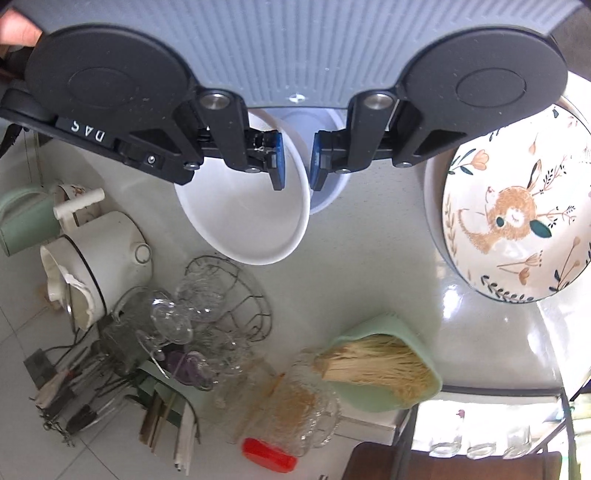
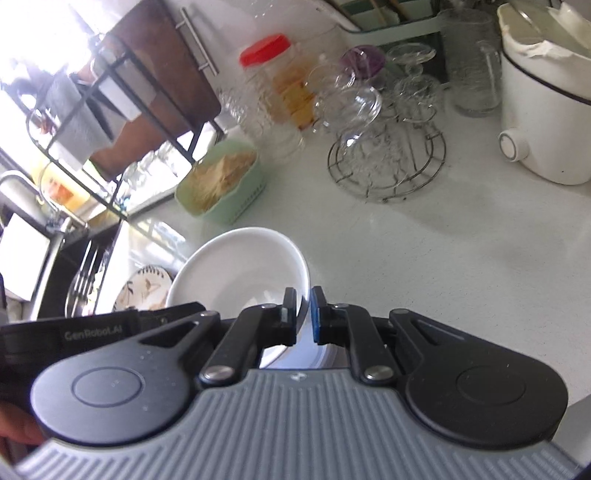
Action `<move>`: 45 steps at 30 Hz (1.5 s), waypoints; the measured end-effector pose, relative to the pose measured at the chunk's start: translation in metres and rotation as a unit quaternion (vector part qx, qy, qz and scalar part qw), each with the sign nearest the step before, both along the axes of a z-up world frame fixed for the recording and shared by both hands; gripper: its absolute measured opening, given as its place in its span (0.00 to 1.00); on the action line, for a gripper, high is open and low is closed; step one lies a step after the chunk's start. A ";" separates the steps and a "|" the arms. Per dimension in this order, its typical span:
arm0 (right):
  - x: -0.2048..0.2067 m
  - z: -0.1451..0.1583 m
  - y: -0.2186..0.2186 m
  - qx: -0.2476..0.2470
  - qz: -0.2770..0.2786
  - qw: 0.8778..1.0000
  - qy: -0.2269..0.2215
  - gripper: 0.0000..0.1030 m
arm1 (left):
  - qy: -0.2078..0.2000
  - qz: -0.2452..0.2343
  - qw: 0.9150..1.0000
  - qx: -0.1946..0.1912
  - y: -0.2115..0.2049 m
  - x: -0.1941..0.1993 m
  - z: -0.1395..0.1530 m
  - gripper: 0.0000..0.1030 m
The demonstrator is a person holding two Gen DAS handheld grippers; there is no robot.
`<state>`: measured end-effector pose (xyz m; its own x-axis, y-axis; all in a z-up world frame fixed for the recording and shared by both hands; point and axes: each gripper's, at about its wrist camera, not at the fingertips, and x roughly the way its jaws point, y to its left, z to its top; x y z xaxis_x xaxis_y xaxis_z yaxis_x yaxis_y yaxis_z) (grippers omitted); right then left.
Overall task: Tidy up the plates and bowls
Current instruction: 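Carry the white bowl with both grippers and lower it into the blue bowls, then open both grippers and release the white bowl rim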
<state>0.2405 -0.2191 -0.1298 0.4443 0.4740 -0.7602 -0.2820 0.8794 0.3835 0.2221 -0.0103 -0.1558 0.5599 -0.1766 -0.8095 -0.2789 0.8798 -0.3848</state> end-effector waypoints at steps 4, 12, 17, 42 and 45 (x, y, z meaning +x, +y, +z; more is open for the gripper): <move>0.000 -0.012 0.006 -0.013 0.010 1.000 0.016 0.12 | 0.004 0.005 1.000 0.003 0.003 -0.003 -0.007 0.14; -0.001 -0.020 0.010 -0.040 0.019 0.999 0.032 0.13 | 0.015 -0.006 1.000 0.011 0.001 -0.005 -0.022 0.14; 0.000 -0.023 0.012 -0.052 0.026 0.998 0.035 0.13 | 0.022 -0.003 1.000 0.007 0.001 -0.004 -0.028 0.14; 0.006 -0.030 0.008 -0.040 0.037 0.997 0.051 0.13 | 0.037 0.045 0.998 -0.032 0.031 -0.015 -0.044 0.38; 0.007 -0.035 0.005 -0.036 0.031 0.997 0.061 0.13 | 0.042 0.044 0.997 -0.039 0.029 -0.014 -0.050 0.38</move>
<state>0.2470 -0.2138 -0.1648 0.3178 0.4396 -0.8401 -0.2909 0.8885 0.3549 0.2085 0.0190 -0.2058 0.5072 -0.1928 -0.8400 -0.3885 0.8188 -0.4226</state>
